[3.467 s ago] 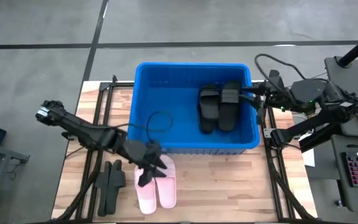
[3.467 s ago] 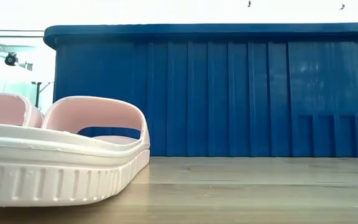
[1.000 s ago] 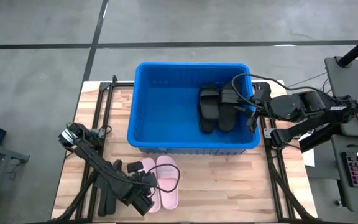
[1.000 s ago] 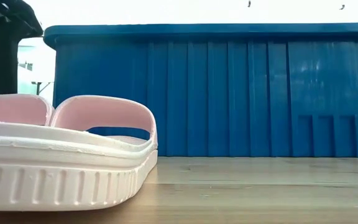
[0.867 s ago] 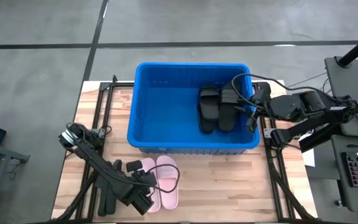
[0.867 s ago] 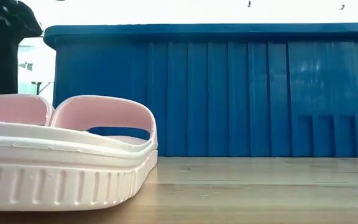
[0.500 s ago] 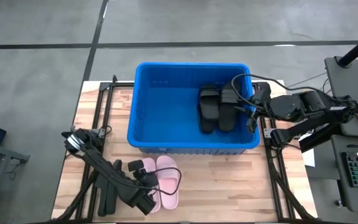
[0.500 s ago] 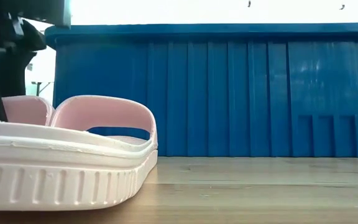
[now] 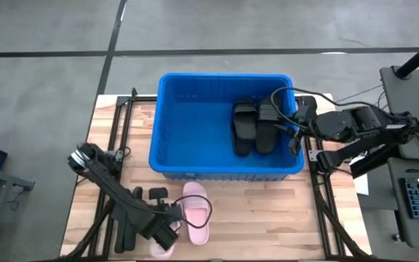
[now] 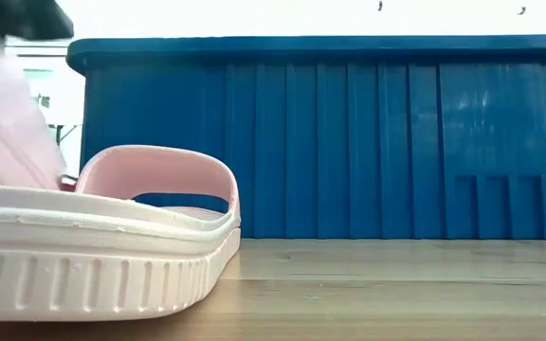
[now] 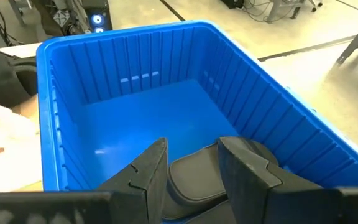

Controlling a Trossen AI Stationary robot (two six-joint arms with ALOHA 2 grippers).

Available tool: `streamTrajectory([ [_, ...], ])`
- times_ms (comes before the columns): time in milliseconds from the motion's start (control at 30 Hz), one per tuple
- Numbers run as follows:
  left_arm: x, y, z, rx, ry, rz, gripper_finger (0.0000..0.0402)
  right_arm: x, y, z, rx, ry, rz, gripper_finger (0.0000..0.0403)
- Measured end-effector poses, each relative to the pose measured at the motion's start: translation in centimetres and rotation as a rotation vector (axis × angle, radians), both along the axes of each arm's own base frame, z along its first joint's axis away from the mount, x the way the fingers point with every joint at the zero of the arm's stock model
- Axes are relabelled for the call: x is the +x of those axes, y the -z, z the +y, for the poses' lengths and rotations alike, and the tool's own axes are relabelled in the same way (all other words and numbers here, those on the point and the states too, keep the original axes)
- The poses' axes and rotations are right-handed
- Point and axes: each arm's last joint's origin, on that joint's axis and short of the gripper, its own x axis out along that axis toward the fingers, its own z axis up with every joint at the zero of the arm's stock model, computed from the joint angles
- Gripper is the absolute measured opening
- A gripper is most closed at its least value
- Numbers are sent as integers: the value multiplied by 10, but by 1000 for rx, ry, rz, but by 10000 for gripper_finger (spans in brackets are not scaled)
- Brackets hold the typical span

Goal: Pick and place slides into bin
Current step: Put the pink slipper into the blue bin

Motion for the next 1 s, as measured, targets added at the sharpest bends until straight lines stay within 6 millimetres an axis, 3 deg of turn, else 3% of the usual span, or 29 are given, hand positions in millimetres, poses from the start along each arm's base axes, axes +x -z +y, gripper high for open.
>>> streamTrajectory([
  [133, -2, -51, 8, -142, 90, -102, 3, 0, 0, 0, -2, -1, 1, 132],
  [267, -2, -106, 24, -228, 118, -329, 1, 0, 0, 0, -2, -1, 1, 132],
  [433, -2, -164, 60, -6, -34, -723, 1, 0, 0, 0, 0, 0, 0, 132],
  [533, 9, -186, 83, 157, -98, -884, 1, 0, 0, 0, 0, 0, 0, 132],
  [733, 49, -198, 122, 397, -140, -978, 0, 0, -1, 0, 5, 10, -12, 132],
  [1000, 97, -160, 176, 692, -281, -770, 0, -7, -4, -3, 30, 72, -65, 132],
])
